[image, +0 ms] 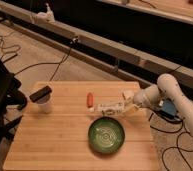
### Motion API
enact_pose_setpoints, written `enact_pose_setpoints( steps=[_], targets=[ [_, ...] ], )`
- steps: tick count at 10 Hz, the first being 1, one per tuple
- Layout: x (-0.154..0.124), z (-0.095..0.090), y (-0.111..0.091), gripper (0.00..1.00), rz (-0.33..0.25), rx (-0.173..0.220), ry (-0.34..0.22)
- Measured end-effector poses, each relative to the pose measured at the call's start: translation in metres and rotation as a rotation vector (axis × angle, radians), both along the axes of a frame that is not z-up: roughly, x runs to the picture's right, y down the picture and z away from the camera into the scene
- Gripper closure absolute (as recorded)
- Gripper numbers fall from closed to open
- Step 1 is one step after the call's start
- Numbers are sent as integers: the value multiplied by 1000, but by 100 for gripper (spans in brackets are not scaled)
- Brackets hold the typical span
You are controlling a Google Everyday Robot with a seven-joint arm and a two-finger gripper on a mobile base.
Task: Place the bottle in the ceramic bowl
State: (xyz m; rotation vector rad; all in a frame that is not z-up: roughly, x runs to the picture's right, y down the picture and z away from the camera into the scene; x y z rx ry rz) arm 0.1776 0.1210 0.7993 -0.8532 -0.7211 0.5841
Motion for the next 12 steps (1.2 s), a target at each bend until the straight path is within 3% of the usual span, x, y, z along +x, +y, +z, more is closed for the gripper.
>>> enact_pose_setpoints(
  steps=[2, 8, 12],
  targets=[
    [0, 0, 0, 100, -3, 2, 0],
    [-13, -20, -4, 100, -51, 59, -64],
    [-18, -39, 23, 100, -147, 31, -148]
  ],
)
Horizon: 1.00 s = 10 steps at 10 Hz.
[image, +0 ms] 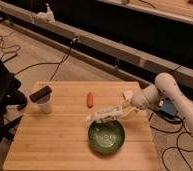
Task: Place the bottle in the ceramic bowl
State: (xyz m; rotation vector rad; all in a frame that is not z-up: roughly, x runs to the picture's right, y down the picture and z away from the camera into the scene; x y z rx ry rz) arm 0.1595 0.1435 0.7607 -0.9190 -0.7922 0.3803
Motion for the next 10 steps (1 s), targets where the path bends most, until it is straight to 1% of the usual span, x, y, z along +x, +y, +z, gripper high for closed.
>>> enact_pose_setpoints(
  steps=[2, 3, 4, 6, 10],
  targets=[
    [0, -9, 12, 100, -50, -18, -44],
    [0, -14, 21, 93, -83, -38, -73],
    [0, -19, 29, 82, -115, -65, -99],
    [-1, -20, 33, 68, -134, -87, -118],
    [-1, -20, 33, 67, -133, -87, -117]
  ],
)
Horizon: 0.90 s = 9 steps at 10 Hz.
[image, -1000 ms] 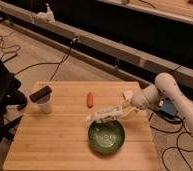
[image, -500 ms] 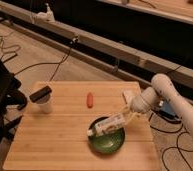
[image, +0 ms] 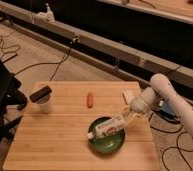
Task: Place the bottle in the ceramic bowl
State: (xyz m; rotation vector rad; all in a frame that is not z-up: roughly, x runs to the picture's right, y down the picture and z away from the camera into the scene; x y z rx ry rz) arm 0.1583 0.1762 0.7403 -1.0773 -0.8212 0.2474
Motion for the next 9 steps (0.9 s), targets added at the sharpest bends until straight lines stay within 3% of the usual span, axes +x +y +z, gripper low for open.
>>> enact_pose_setpoints(
  steps=[2, 4, 6, 9],
  targets=[
    [0, 0, 0, 68, 0, 0, 0],
    [0, 0, 0, 84, 0, 0, 0],
    [0, 0, 0, 89, -1, 0, 0],
    [0, 0, 0, 64, -1, 0, -1]
  ],
)
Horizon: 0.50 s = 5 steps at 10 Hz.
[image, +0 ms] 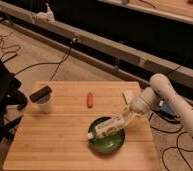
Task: Place the bottle in the ceramic bowl
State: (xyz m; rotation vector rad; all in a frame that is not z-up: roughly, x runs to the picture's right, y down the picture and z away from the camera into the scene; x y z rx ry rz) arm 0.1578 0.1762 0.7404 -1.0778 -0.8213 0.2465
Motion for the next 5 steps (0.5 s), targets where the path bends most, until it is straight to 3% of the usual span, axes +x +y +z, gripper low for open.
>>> enact_pose_setpoints(
  steps=[4, 5],
  targets=[
    [0, 0, 0, 24, 0, 0, 0],
    [0, 0, 0, 20, 0, 0, 0]
  ],
)
